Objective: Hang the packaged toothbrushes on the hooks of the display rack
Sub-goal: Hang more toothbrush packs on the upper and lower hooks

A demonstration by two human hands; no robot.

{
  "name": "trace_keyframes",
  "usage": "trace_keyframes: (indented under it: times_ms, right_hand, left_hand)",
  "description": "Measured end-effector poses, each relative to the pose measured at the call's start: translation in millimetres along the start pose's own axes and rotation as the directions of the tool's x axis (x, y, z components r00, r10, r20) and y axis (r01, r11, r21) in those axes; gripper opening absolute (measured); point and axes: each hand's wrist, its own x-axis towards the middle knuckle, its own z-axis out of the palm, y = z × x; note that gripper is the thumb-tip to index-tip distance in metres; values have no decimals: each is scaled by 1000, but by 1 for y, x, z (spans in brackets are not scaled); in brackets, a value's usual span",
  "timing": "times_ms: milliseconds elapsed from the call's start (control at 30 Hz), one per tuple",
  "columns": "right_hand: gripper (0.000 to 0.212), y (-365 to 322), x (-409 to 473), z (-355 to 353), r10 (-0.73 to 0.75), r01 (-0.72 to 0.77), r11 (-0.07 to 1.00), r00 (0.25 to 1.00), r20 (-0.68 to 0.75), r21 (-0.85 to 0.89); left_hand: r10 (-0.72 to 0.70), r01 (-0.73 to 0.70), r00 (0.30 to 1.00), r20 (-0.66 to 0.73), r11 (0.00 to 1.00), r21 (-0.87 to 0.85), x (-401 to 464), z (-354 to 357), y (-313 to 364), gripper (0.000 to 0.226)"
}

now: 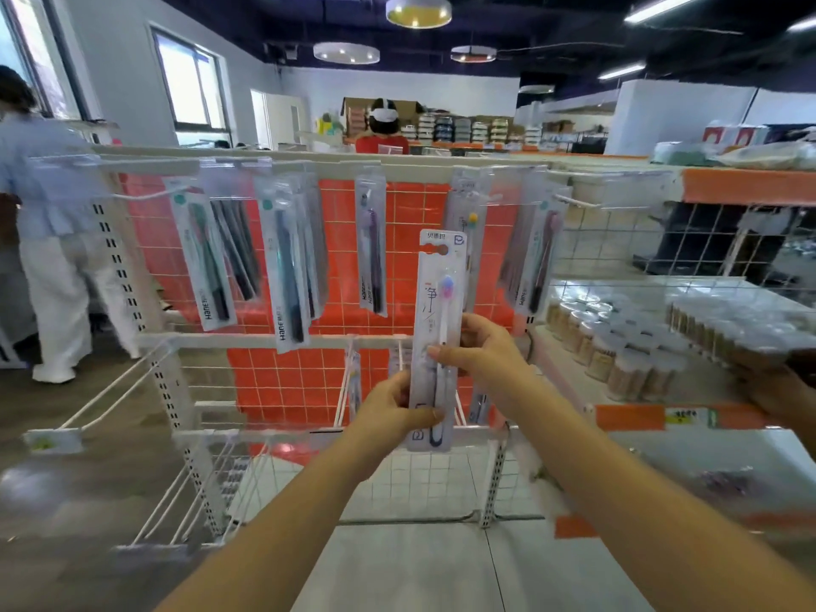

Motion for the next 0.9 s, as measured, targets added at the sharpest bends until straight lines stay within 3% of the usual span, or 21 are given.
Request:
trace_keyframes:
  times_ms: [67,167,267,367,700,900]
  right_hand:
    - [38,5,-6,-1,4,-4,1000,1000,-22,2]
    - [33,12,-14,-4,14,-15,1000,998,-56,-20]
    - [33,16,-21,-7,19,-22,999,997,-79,-30]
    - [31,21,-28,-11,16,-22,998,994,-106,-50]
    - [29,64,-74,-31,118,-131,991,967,-225,-40]
    - [40,65,-73,-38,139,-154,987,961,-240,-43]
  left_hand:
    - [9,-18,999,39,975,221,-7,-6,-6,29]
    - [33,-69,997,71,807,586,-16,-17,-16,12]
    - [68,-76,997,41,671,738,-22,-24,-28,13]
    - [101,-86,994,30,609,788,-29,-26,-35,15]
    - [97,-117,993,74,594,796,-43,-27,-51,18]
    - [55,-98,995,81,614,783,-35,-31,-51,15]
